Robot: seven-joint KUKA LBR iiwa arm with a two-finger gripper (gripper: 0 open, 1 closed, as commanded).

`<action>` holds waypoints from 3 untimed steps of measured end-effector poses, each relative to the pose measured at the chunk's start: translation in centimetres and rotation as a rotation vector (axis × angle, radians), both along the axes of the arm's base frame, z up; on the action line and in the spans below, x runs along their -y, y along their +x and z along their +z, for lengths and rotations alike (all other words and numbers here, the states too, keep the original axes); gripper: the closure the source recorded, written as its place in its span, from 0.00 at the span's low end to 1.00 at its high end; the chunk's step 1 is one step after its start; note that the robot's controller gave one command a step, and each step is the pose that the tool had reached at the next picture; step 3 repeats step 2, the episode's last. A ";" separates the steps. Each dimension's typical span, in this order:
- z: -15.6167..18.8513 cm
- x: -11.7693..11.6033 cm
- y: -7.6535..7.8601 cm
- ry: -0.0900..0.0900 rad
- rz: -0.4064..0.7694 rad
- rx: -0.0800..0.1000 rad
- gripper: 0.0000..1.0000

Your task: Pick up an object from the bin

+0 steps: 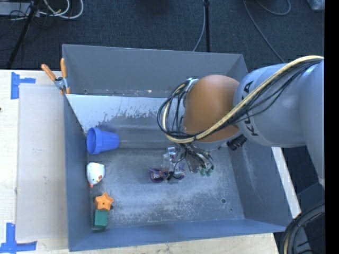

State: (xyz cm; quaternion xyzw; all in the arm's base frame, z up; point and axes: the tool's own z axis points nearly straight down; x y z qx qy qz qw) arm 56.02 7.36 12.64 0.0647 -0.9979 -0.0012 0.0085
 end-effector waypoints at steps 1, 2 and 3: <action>0.0 0.0 0.0 0.000 -0.001 0.000 1.00; 9.0 -0.7 0.6 0.000 0.000 0.000 1.00; 9.0 -0.7 0.6 0.000 0.000 0.000 1.00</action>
Offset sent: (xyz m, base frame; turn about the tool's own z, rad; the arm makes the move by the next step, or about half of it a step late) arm 0.0053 0.0079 0.0910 -0.0065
